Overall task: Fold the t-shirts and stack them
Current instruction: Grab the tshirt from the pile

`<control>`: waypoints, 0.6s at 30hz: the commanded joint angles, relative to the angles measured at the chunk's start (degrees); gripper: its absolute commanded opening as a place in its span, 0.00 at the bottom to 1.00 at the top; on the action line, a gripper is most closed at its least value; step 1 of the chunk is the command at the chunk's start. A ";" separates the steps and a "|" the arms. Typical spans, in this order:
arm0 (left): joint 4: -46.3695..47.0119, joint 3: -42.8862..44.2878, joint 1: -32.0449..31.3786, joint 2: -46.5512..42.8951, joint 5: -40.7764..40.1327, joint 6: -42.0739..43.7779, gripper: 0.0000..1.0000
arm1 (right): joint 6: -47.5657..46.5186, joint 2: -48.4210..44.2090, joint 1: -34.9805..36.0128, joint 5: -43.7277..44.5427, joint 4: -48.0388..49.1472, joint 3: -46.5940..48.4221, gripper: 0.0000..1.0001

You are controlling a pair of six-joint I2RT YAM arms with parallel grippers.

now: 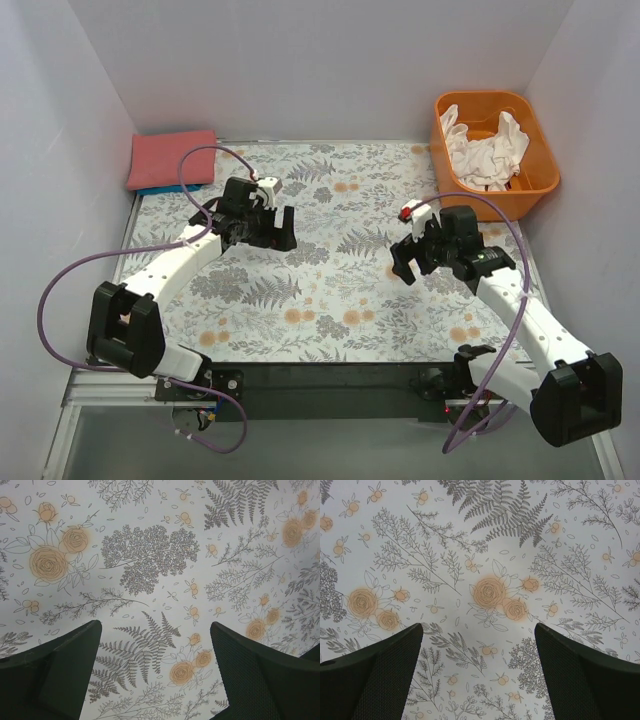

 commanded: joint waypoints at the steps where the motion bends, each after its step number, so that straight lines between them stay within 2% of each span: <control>1: 0.40 5.84 -0.11 -2.83 -2.17 1.49 0.90 | 3.47 3.92 -0.04 -2.07 1.95 9.07 0.98; 6: -3.13 13.06 1.56 -0.55 2.65 1.33 0.90 | 4.36 13.93 -0.83 0.12 2.83 24.62 0.98; 9: -4.01 16.93 2.79 0.59 3.10 0.27 0.90 | 3.92 19.48 -4.51 0.39 3.36 35.42 0.98; 16: -7.69 23.88 7.70 5.78 4.06 0.79 0.90 | 6.11 41.36 -20.58 -2.42 3.97 62.67 0.98; 18: -8.05 24.67 9.20 7.10 5.46 1.05 0.90 | 5.77 47.24 -22.80 -3.03 3.88 69.88 0.98</control>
